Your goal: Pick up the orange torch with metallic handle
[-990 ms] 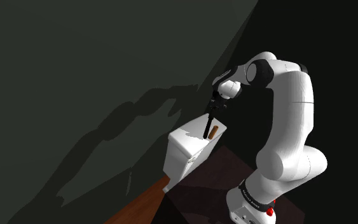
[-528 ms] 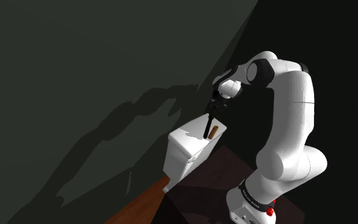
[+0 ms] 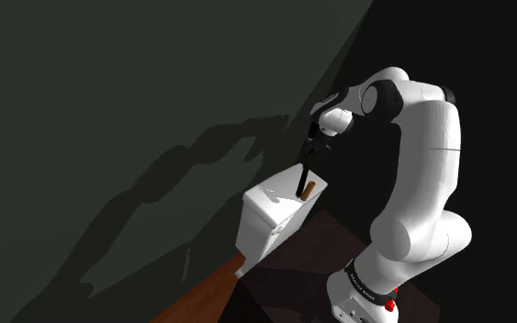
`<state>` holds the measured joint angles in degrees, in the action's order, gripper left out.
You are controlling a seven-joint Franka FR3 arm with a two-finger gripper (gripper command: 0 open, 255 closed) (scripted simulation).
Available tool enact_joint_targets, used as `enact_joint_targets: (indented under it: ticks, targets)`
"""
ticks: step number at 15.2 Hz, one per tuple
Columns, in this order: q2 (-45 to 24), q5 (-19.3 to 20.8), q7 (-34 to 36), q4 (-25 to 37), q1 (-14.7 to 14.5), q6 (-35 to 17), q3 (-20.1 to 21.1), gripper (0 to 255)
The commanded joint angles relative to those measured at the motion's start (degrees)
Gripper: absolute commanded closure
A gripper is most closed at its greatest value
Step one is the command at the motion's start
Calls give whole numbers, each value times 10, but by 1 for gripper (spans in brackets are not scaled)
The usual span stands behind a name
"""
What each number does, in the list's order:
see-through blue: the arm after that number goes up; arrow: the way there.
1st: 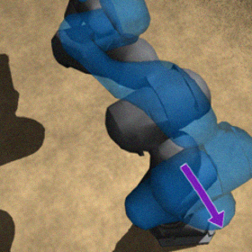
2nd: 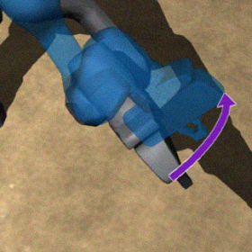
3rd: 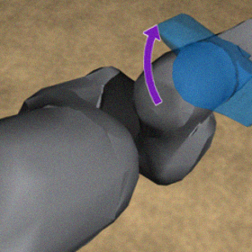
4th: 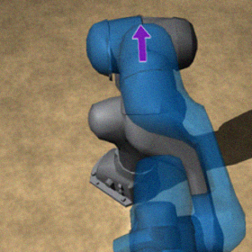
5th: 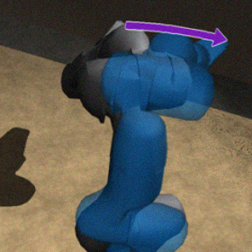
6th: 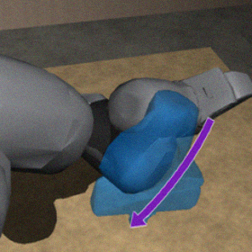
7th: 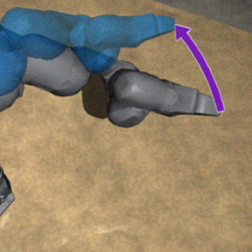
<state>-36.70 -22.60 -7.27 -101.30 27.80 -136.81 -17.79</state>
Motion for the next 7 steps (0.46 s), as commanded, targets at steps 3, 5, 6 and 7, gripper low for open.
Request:
enact_joint_targets:
  ticks: [3, 5, 6, 7]
  targets:
    - [26, 9, 5, -1, -6, 9, -9, 255]
    - [36, 13, 8, 0, -9, 20, -13, 255]
    - [36, 13, 9, 0, -10, 20, -14, 255]
    - [36, 12, 8, 0, -11, 21, -15, 255]
